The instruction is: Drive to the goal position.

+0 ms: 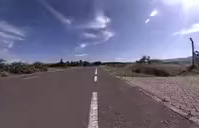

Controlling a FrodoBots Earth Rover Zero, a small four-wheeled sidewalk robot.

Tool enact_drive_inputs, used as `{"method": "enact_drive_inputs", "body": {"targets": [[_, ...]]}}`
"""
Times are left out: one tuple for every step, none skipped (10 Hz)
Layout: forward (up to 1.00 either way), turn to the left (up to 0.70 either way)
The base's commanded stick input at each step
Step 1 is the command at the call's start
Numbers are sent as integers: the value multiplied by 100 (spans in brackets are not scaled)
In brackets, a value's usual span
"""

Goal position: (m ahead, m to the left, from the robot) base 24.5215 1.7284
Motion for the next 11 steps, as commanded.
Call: {"method": "enact_drive_inputs", "body": {"targets": [[100, 0], [100, 0], [100, 0], [100, 0], [100, 0], [100, 0], [100, 0], [100, 0], [100, 0], [100, 0], [100, 0]]}}
